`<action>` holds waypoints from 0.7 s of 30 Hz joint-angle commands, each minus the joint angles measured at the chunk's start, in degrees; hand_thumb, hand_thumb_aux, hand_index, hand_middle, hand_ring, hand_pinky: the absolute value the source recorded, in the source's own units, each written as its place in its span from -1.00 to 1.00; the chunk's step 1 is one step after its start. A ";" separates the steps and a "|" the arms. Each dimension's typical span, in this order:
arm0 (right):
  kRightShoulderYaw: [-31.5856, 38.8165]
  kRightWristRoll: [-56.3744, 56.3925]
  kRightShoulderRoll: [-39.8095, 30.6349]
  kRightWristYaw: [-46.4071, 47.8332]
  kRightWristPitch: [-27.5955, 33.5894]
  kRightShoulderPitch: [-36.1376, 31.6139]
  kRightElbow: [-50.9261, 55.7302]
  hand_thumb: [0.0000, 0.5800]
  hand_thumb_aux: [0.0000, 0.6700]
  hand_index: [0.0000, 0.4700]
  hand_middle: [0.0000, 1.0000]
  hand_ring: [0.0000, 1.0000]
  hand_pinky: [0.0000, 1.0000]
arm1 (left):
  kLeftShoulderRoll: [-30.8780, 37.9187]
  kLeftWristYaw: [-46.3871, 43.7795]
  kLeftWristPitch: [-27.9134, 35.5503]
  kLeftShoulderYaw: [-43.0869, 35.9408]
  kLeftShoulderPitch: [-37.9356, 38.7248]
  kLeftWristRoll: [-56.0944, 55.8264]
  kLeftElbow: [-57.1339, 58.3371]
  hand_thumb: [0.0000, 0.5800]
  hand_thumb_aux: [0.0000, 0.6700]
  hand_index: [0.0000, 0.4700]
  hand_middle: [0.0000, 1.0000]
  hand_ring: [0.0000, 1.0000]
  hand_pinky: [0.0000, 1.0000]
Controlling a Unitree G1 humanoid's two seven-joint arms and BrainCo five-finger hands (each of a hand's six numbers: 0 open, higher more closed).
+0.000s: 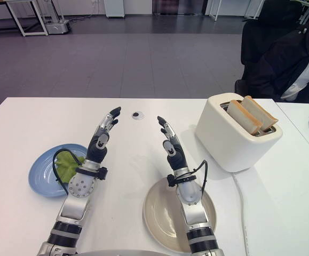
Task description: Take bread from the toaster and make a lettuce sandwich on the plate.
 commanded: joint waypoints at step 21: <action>-14.40 -2.13 -21.51 6.97 17.55 -23.29 -13.19 -1.00 -1.00 -1.00 -1.00 -1.00 -1.00 | 3.50 0.25 2.61 2.70 -1.76 2.48 -1.02 -1.00 -1.00 -1.00 -1.00 -1.00 -1.00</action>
